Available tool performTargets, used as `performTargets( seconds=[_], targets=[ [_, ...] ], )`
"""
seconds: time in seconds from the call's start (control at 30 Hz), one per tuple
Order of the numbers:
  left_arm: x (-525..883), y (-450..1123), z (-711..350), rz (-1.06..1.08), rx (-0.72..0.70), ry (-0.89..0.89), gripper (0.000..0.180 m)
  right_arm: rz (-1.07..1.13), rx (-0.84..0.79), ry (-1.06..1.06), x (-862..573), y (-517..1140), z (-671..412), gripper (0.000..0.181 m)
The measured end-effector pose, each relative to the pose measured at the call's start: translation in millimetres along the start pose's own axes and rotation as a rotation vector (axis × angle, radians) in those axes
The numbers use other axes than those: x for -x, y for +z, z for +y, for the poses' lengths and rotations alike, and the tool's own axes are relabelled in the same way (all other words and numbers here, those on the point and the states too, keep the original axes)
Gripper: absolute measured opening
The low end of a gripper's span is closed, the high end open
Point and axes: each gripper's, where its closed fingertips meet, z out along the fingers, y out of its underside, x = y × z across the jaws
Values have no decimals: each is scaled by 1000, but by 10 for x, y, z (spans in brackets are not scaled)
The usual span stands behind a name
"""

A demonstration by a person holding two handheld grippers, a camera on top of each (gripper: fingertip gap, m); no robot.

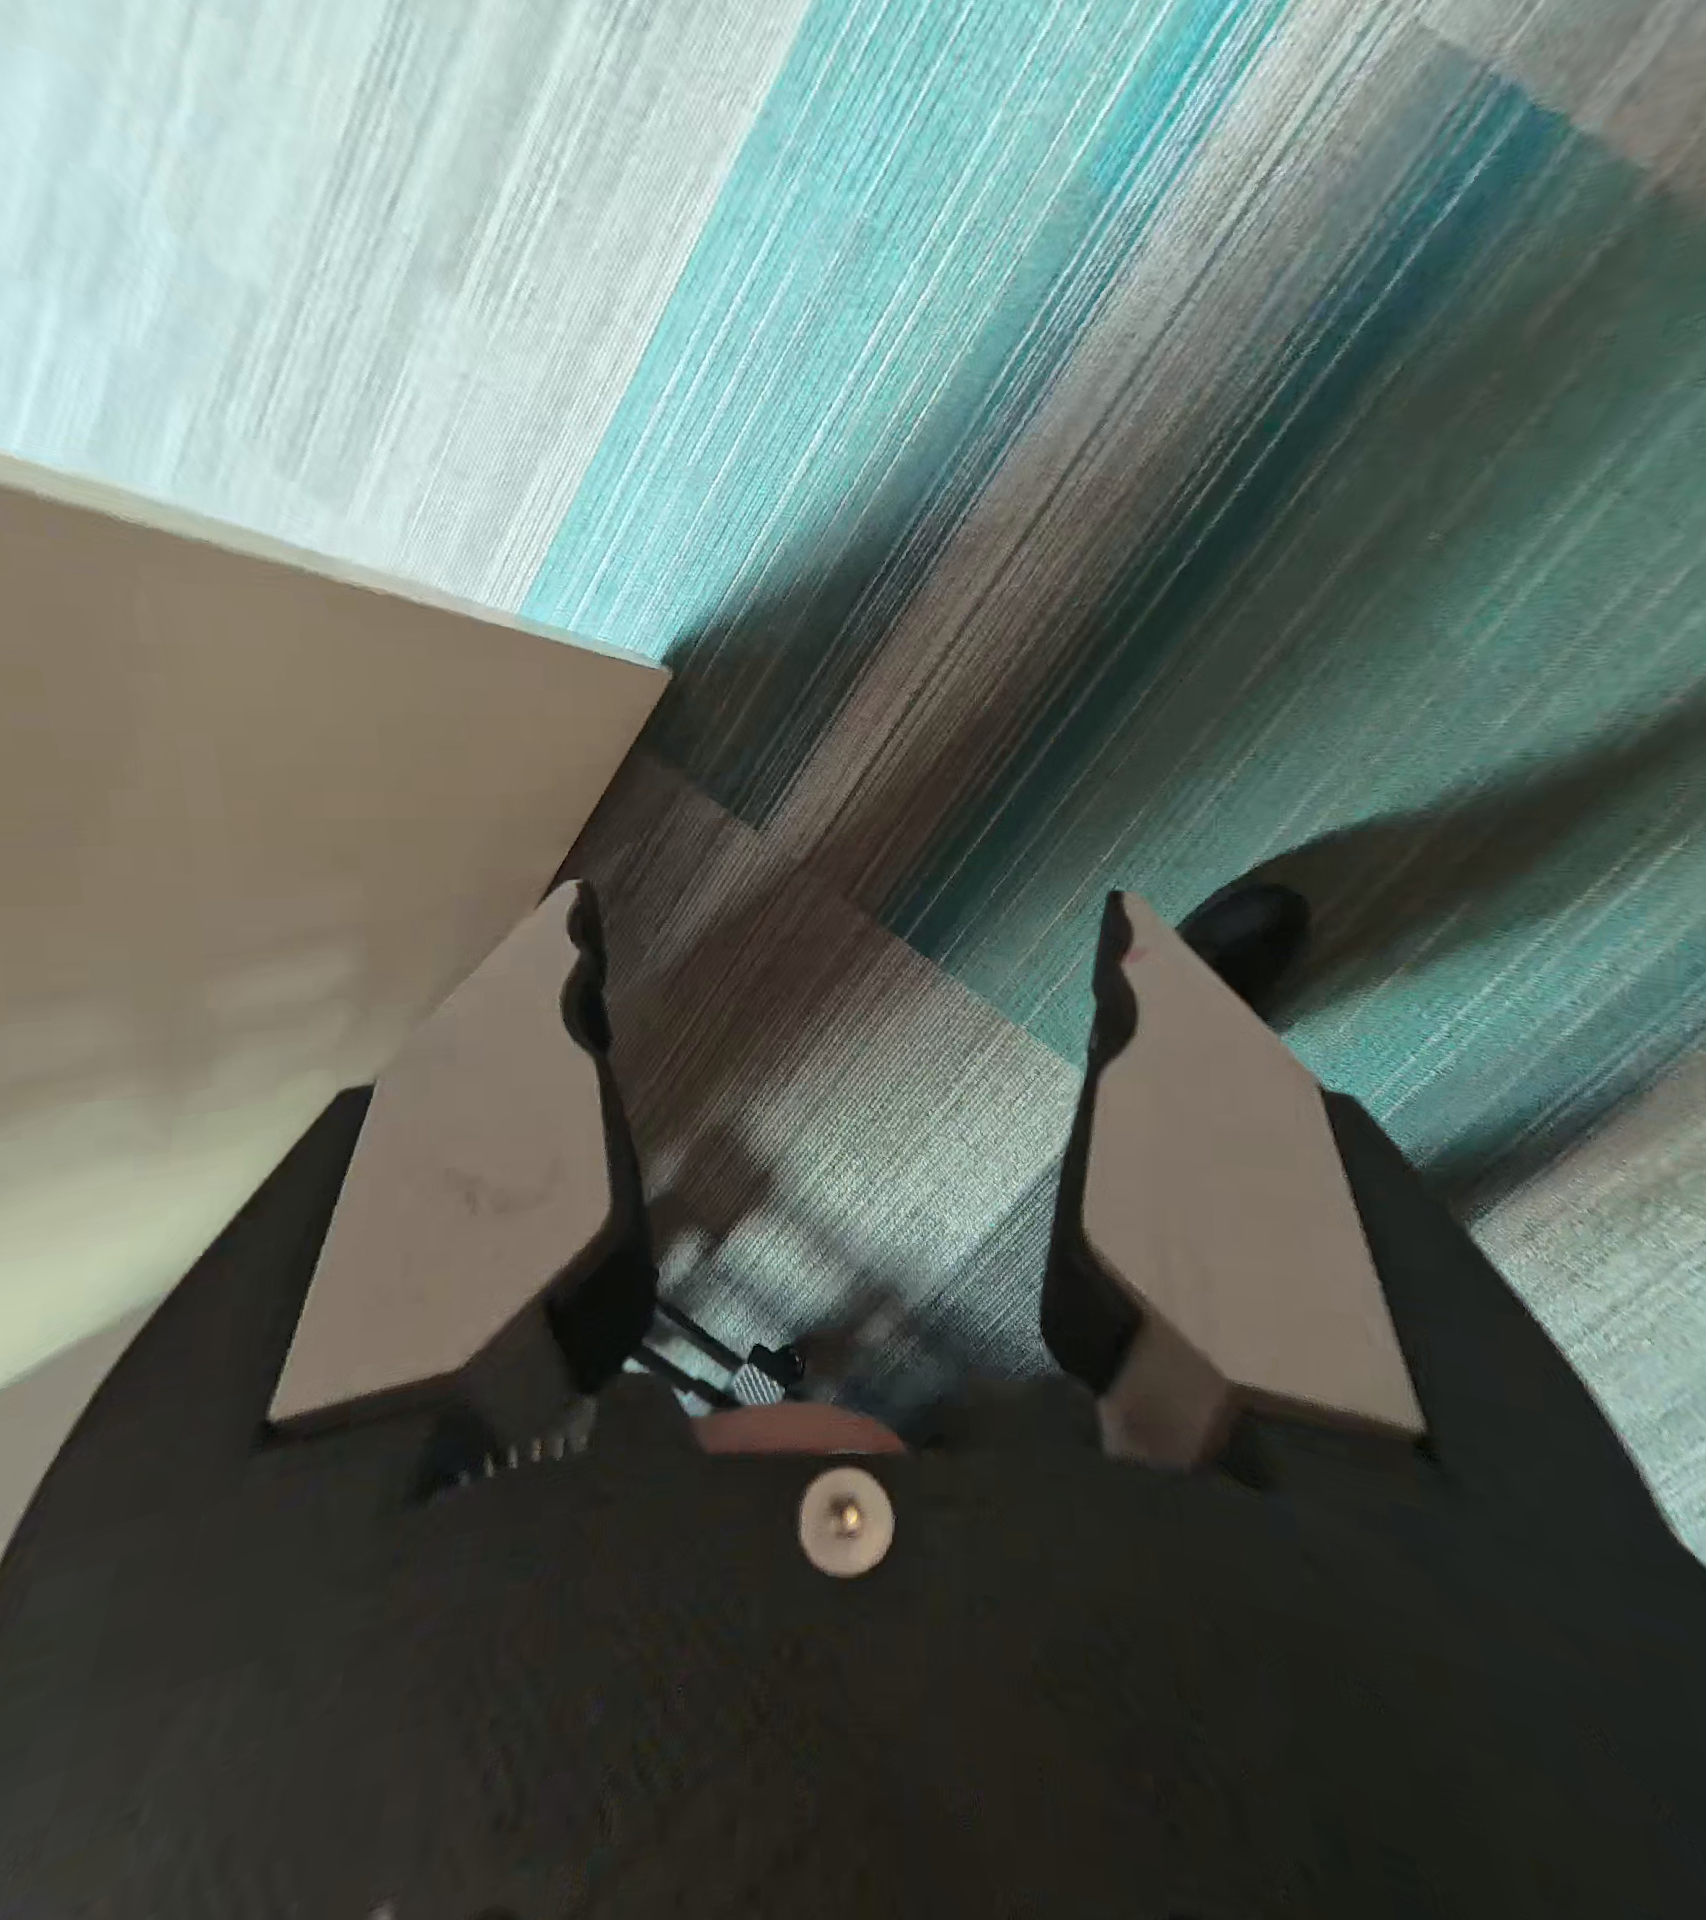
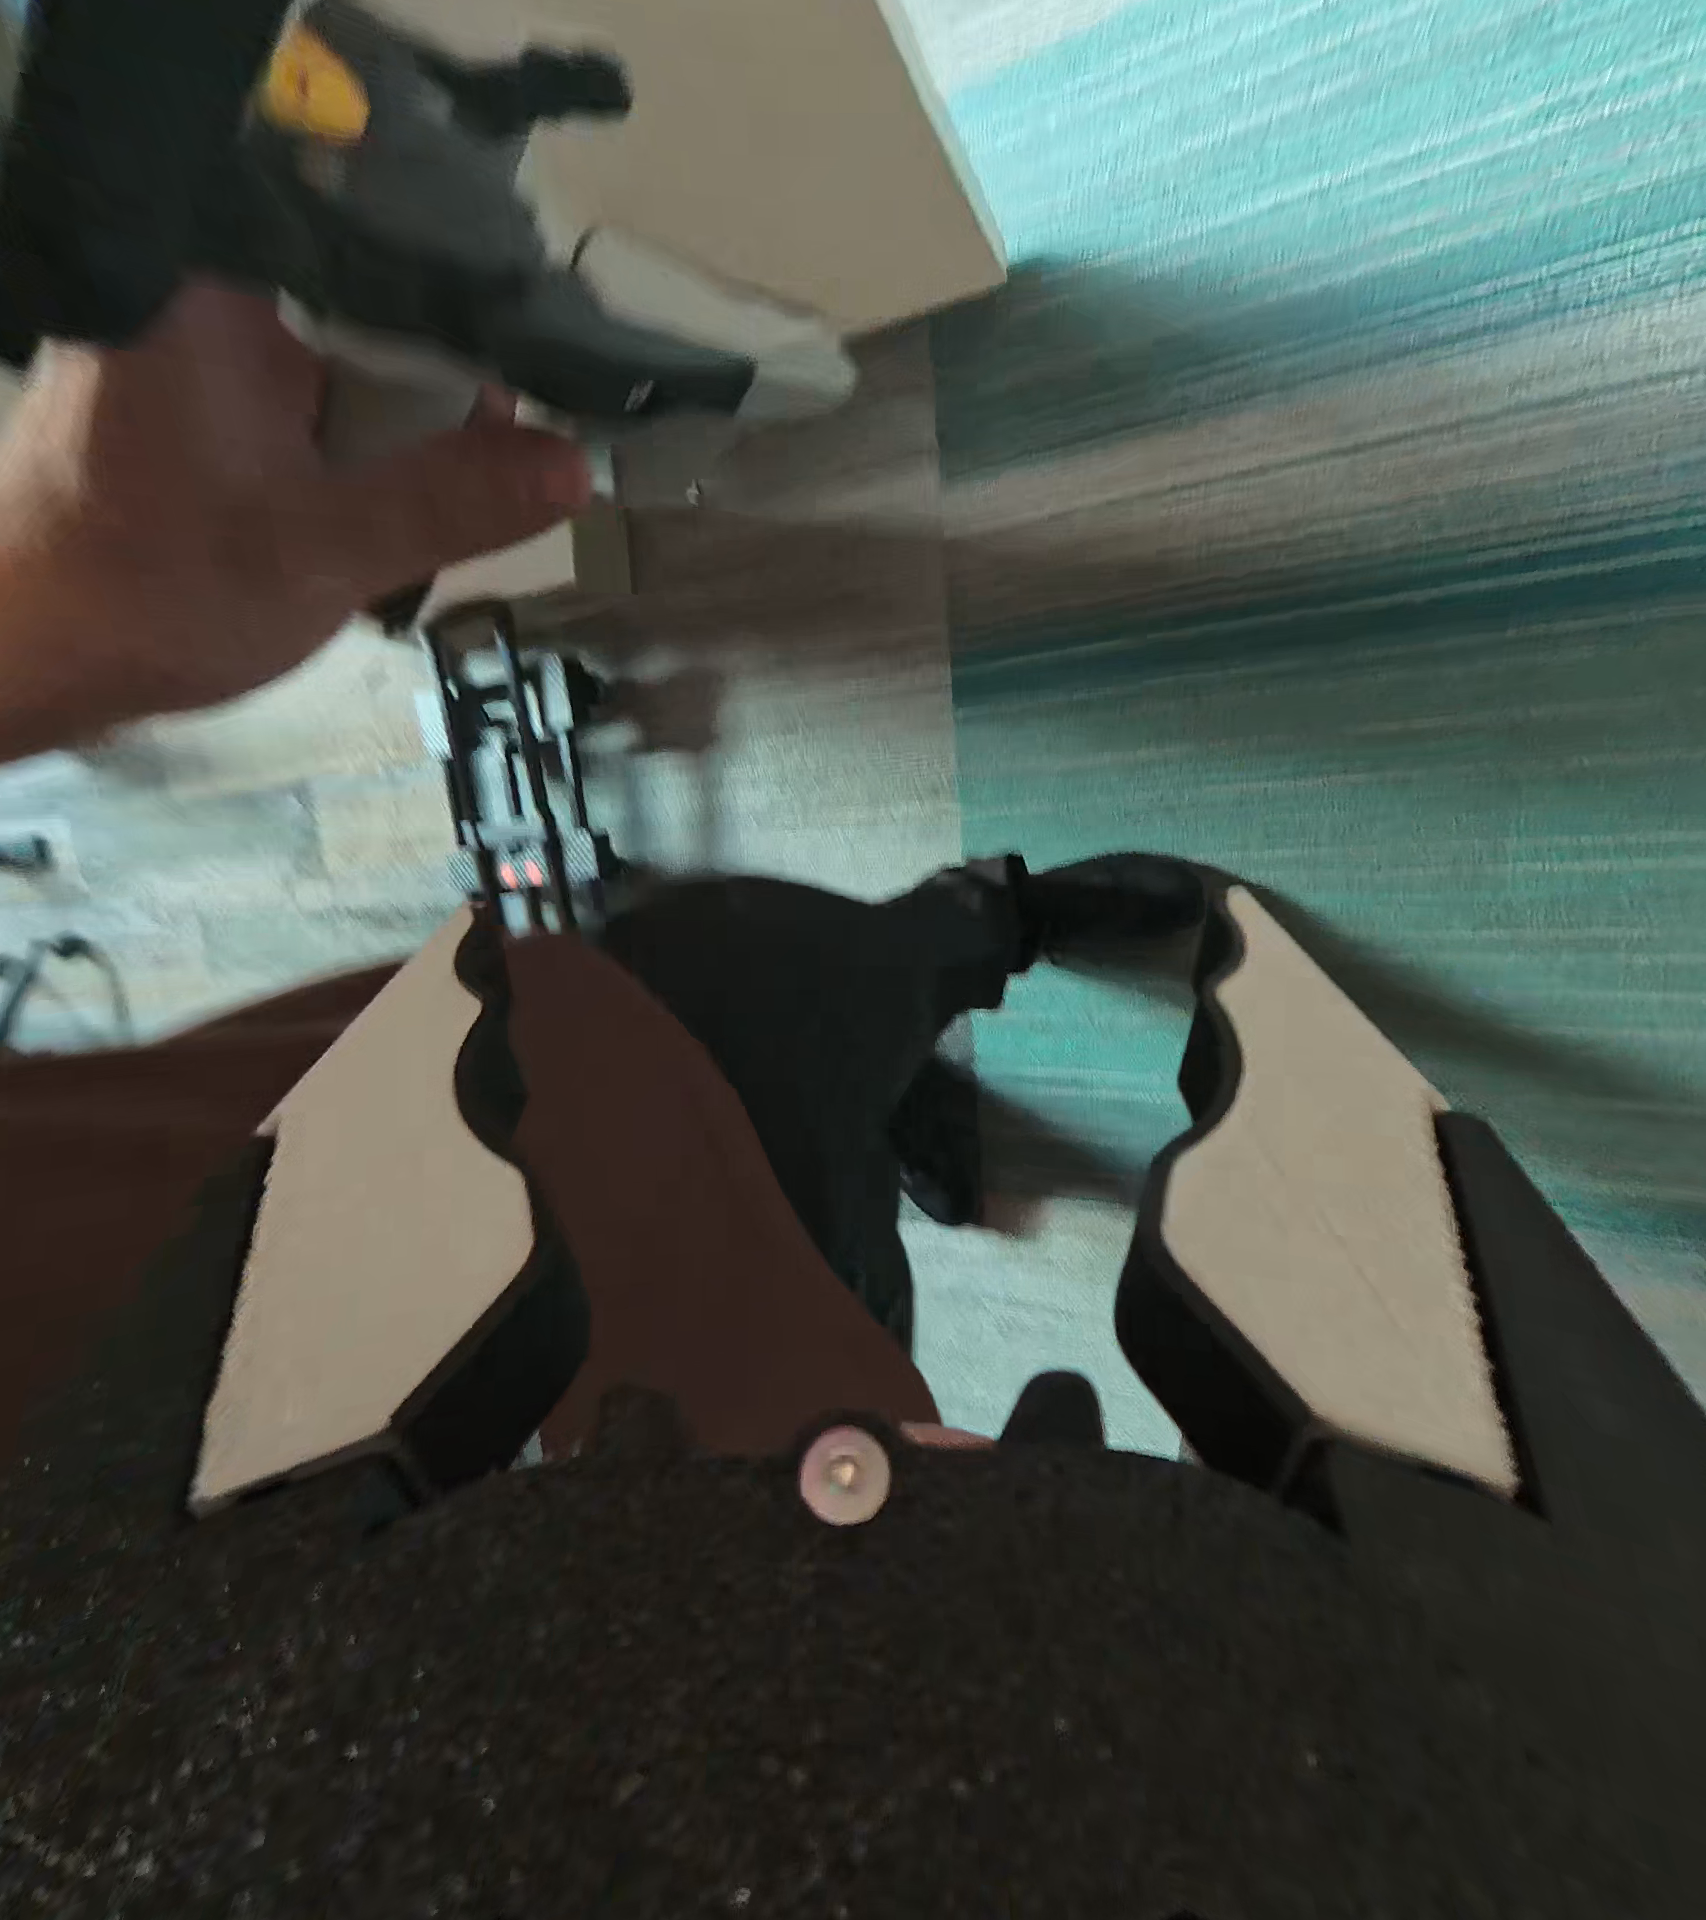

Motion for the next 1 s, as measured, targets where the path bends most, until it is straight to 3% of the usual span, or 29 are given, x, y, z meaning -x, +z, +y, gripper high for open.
performTargets(
  seconds=[0.1, 0.23, 0.4, 0.53, 0.67, 0.8, 0.87, 1.0],
  targets=[
    [-198, 111, -381, 180, 26, 146, 96, -27, -19, 144, -383, 146, -538, 127],
    [-1027, 241, -123, 420, 401, 494, 102, 93, 40, 276, -1220, 259, -294, 127],
    [-2133, 255, 363, 563, 491, 876, 103, 100, 95, 664, -1616, 374, 1338, 126],
    [-3135, -200, 1034, 721, 582, 1217, 105, 103, 77, 1126, -1080, 385, 3188, 126],
    [-3965, -657, 1566, 732, 506, 1709, 103, 126, -39, 1683, -3, 385, 4801, 126],
    [-4860, -1446, 2210, 783, 380, 2012, 105, 268, -298, 2115, 1015, 188, 5984, 126],
    [-5346, -1986, 2639, 816, 229, 2126, 105, 379, -456, 2265, 1475, -65, 6510, 126],
    [-6048, -3257, 3841, 926, 105, 2269, 105, 652, -718, 2374, 2318, -771, 7503, 124]
  ],
)
